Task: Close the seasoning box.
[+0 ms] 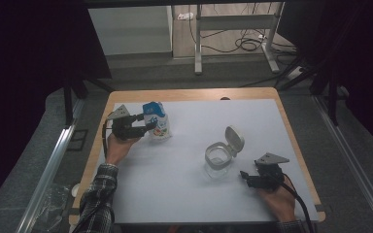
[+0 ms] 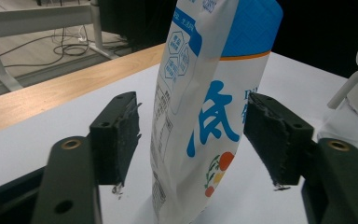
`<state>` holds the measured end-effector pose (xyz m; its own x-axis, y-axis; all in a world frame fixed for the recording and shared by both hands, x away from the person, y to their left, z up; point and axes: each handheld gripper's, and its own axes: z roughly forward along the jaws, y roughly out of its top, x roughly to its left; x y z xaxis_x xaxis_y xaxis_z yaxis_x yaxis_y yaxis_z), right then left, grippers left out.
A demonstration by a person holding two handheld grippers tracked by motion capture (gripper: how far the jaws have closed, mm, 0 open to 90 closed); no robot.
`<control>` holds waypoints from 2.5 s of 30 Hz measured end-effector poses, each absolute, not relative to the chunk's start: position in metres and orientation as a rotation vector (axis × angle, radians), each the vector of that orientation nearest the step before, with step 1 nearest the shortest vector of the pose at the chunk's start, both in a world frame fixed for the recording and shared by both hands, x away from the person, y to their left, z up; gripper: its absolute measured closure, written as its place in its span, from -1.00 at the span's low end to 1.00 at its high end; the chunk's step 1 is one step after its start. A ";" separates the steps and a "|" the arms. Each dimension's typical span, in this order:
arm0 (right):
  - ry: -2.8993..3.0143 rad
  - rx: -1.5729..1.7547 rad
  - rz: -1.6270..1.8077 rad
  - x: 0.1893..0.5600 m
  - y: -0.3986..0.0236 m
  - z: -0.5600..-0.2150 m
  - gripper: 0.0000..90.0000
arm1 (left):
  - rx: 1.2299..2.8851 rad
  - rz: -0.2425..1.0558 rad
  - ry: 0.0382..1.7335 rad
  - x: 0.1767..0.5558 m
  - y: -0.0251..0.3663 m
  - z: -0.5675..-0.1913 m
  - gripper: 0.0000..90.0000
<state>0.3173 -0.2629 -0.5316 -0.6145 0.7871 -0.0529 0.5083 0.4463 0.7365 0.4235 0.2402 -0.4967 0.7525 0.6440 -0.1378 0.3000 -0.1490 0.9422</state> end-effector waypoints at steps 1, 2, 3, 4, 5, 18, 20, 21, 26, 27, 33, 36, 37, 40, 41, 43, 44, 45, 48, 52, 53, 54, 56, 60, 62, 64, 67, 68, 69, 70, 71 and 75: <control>2.313 1.096 0.983 0.317 -0.263 -0.532 -0.40 | 1.743 0.351 0.742 0.424 0.240 -0.496 -0.12; 2.314 1.095 0.983 0.317 -0.263 -0.532 -0.40 | 1.741 0.349 0.740 0.425 0.240 -0.496 -0.07; 2.313 1.096 0.983 0.317 -0.263 -0.532 -0.40 | 1.739 0.350 0.740 0.425 0.240 -0.496 -0.04; 2.313 1.096 0.983 0.317 -0.263 -0.532 -0.40 | 1.737 0.350 0.738 0.426 0.240 -0.495 0.00; 2.314 1.095 0.983 0.317 -0.263 -0.532 -0.40 | 1.734 0.350 0.735 0.427 0.240 -0.495 0.06; 2.314 1.095 0.983 0.317 -0.263 -0.532 -0.40 | 1.765 0.381 0.685 0.428 0.241 -0.494 0.74; 2.314 1.095 0.983 0.317 -0.263 -0.532 -0.40 | 1.773 0.377 0.680 0.429 0.242 -0.493 0.84; 2.314 1.095 0.983 0.317 -0.263 -0.532 -0.40 | 1.778 0.378 0.676 0.429 0.242 -0.492 0.88; 2.313 1.095 0.983 0.317 -0.263 -0.532 -0.40 | 1.789 0.372 0.675 0.429 0.241 -0.491 1.00; 2.313 1.095 0.983 0.317 -0.263 -0.532 -0.40 | 1.790 0.374 0.673 0.429 0.241 -0.491 1.00; 2.313 1.095 0.984 0.317 -0.263 -0.532 -0.40 | 1.788 0.380 0.650 0.427 0.242 -0.492 1.00; 2.314 1.096 0.984 0.317 -0.263 -0.532 -0.40 | 1.789 0.383 0.643 0.426 0.242 -0.491 1.00; 2.313 1.096 0.984 0.317 -0.263 -0.532 -0.40 | 1.789 0.385 0.643 0.425 0.242 -0.491 1.00; 2.314 1.095 0.983 0.317 -0.263 -0.532 -0.40 | 1.791 0.392 0.644 0.424 0.240 -0.490 1.00; 2.313 1.096 0.983 0.317 -0.263 -0.532 -0.40 | 1.794 0.401 0.644 0.423 0.239 -0.490 1.00; 2.313 1.095 0.983 0.317 -0.263 -0.532 -0.40 | 1.792 0.405 0.644 0.423 0.238 -0.489 1.00; 2.314 1.096 0.983 0.317 -0.263 -0.532 -0.40 | 1.792 0.404 0.644 0.423 0.237 -0.488 1.00; 2.314 1.096 0.984 0.317 -0.263 -0.532 -0.40 | 1.792 0.404 0.645 0.423 0.236 -0.488 1.00; 2.313 1.096 0.983 0.317 -0.263 -0.532 -0.40 | 1.802 0.395 0.650 0.423 0.234 -0.485 1.00; 2.313 1.096 0.984 0.317 -0.263 -0.532 -0.40 | 1.836 0.392 0.641 0.423 0.228 -0.478 1.00; 2.313 1.096 0.983 0.317 -0.263 -0.532 -0.40 | 1.842 0.391 0.639 0.423 0.227 -0.477 1.00; 2.314 1.096 0.984 0.317 -0.263 -0.532 -0.40 | 1.851 0.392 0.636 0.422 0.225 -0.475 1.00; 2.314 1.096 0.983 0.317 -0.263 -0.532 -0.40 | 1.871 0.394 0.633 0.421 0.222 -0.471 1.00; 2.314 1.096 0.984 0.317 -0.263 -0.532 -0.40 | 1.903 0.397 0.632 0.419 0.217 -0.465 1.00; 2.313 1.096 0.984 0.317 -0.263 -0.532 -0.40 | 1.932 0.401 0.630 0.415 0.215 -0.460 1.00; 2.313 1.096 0.984 0.317 -0.263 -0.532 -0.40 | 1.937 0.401 0.629 0.415 0.215 -0.459 1.00; 2.313 1.096 0.983 0.317 -0.263 -0.532 -0.40 | 1.955 0.403 0.623 0.409 0.216 -0.456 1.00; 2.313 1.095 0.983 0.317 -0.263 -0.532 -0.40 | 1.957 0.400 0.622 0.408 0.216 -0.456 1.00; 2.313 1.096 0.983 0.317 -0.263 -0.532 -0.40 | 1.960 0.401 0.621 0.406 0.216 -0.455 1.00; 2.313 1.096 0.983 0.317 -0.263 -0.532 -0.40 | 1.964 0.400 0.620 0.405 0.217 -0.454 1.00; 2.313 1.096 0.983 0.317 -0.263 -0.532 -0.40 | 1.964 0.400 0.620 0.405 0.217 -0.454 1.00; 2.313 1.096 0.983 0.317 -0.263 -0.532 -0.40 | 1.962 0.394 0.617 0.398 0.217 -0.452 1.00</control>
<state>0.3173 -0.2629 -0.5316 -0.6143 0.7873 -0.0526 0.5085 0.4460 0.7366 0.3984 0.2171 -0.4516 0.8166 0.5771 0.0092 0.2512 -0.3696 0.8946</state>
